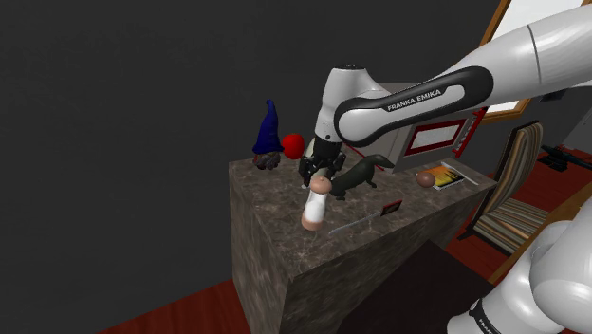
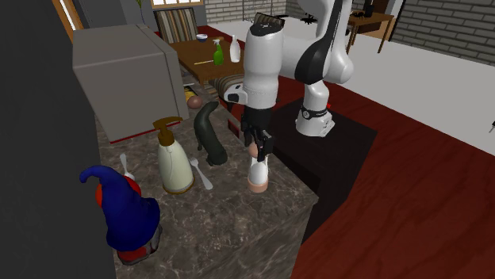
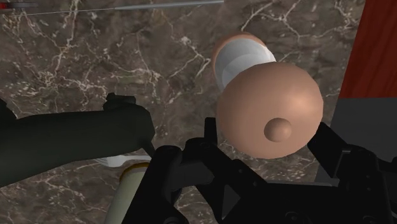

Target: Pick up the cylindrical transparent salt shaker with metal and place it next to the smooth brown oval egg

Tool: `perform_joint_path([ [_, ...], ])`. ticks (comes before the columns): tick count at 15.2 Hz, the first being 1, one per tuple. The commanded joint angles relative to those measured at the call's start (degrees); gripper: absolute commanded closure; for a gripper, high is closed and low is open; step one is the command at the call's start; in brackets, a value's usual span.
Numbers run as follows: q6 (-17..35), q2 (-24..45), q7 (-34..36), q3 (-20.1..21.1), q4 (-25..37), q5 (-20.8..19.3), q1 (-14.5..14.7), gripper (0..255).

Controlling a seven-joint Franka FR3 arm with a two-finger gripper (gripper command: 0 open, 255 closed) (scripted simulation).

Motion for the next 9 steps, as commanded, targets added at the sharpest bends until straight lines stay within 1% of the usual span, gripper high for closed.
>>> perform_joint_path([
  [1, -0.8, -0.3, -0.1, 0.0, 0.4, 0.1, 0.0, 255],
  [9, -6.8, -2.8, -0.6, -0.1, 4.0, 0.8, 0.0, 255],
])
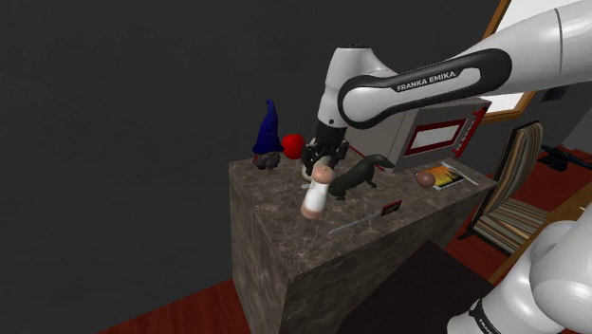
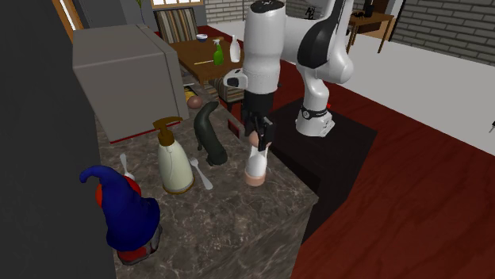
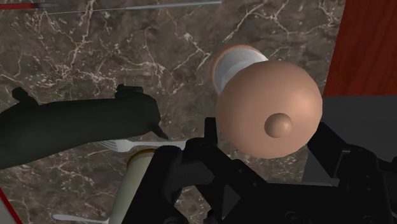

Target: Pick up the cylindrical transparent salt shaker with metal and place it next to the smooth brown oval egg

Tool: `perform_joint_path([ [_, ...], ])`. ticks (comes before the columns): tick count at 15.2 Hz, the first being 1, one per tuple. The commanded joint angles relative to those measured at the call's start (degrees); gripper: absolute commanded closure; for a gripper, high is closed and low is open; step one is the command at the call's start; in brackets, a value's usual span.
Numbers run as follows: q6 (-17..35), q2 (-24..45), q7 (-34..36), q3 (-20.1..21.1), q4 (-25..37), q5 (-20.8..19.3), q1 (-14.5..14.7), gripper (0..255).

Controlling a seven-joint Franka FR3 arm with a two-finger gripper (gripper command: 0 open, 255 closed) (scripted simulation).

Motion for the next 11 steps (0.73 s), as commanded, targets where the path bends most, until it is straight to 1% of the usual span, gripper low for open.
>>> perform_joint_path([
  [1, -1.6, -0.5, -0.2, -0.1, 1.1, 0.1, 0.0, 255],
  [11, -9.2, -2.3, -0.6, -0.2, 6.9, 0.5, -0.1, 255],
])
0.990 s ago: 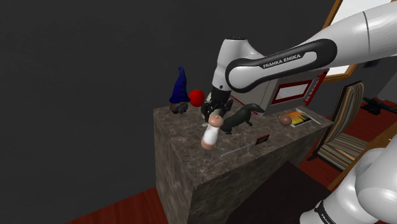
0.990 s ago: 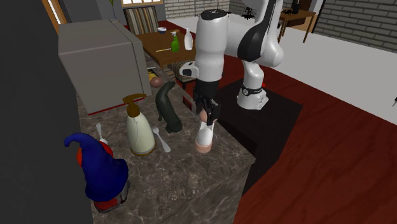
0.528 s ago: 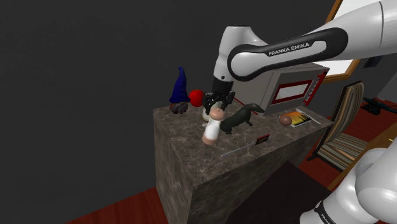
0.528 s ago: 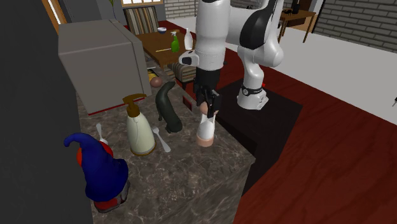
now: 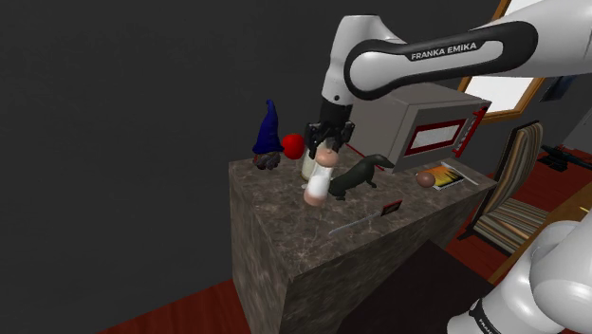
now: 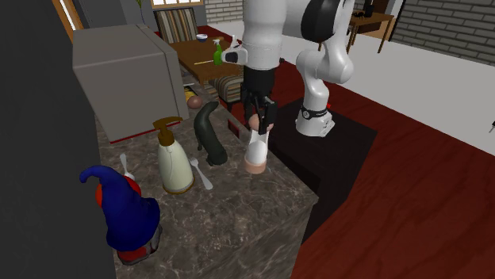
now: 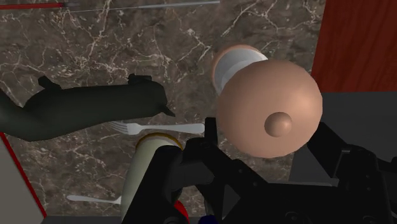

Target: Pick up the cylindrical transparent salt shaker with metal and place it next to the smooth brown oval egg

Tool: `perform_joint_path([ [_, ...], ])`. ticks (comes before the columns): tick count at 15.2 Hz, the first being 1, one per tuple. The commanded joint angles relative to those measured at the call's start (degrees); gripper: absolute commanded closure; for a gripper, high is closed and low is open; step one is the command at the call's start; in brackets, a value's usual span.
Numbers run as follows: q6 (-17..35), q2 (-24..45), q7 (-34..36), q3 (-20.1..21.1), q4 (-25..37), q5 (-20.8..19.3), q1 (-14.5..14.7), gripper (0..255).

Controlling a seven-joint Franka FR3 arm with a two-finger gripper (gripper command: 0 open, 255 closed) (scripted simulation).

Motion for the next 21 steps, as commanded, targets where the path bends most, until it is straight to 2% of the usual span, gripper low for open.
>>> perform_joint_path([
  [1, -1.7, -0.2, 0.0, 0.0, 1.5, 0.0, 0.0, 255],
  [21, -17.1, 0.1, -0.3, -0.1, 17.2, 0.0, -0.1, 255],
])
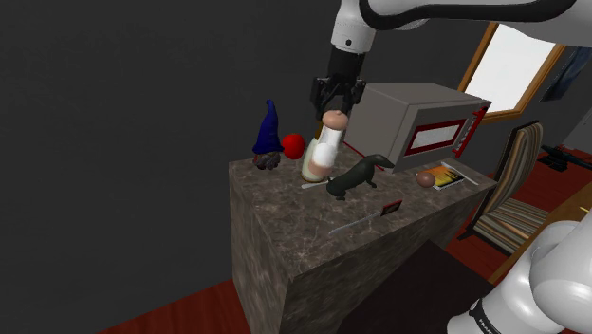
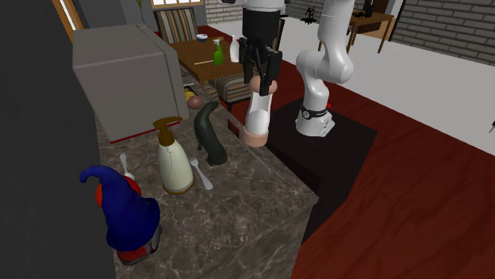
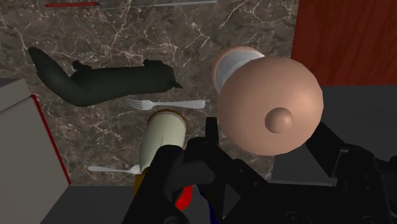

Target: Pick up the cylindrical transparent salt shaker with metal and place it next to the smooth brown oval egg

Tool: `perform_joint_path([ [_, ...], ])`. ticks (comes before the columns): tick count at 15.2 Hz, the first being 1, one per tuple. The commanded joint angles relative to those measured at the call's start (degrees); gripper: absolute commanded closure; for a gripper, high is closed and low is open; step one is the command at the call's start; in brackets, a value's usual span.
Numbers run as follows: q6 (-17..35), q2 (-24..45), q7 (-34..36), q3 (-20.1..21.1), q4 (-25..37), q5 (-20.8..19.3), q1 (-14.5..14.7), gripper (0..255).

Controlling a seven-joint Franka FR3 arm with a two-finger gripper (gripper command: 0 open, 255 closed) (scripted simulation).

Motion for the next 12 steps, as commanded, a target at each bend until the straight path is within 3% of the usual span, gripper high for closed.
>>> perform_joint_path([
  [1, -1.4, 0.2, 0.0, 0.0, 1.6, 0.0, 0.0, 255],
  [9, -7.7, 1.9, 0.2, 0.1, 9.5, -0.4, 0.1, 255],
  [12, -7.0, -2.1, -3.9, -2.1, 4.9, 0.4, -1.7, 255],
])
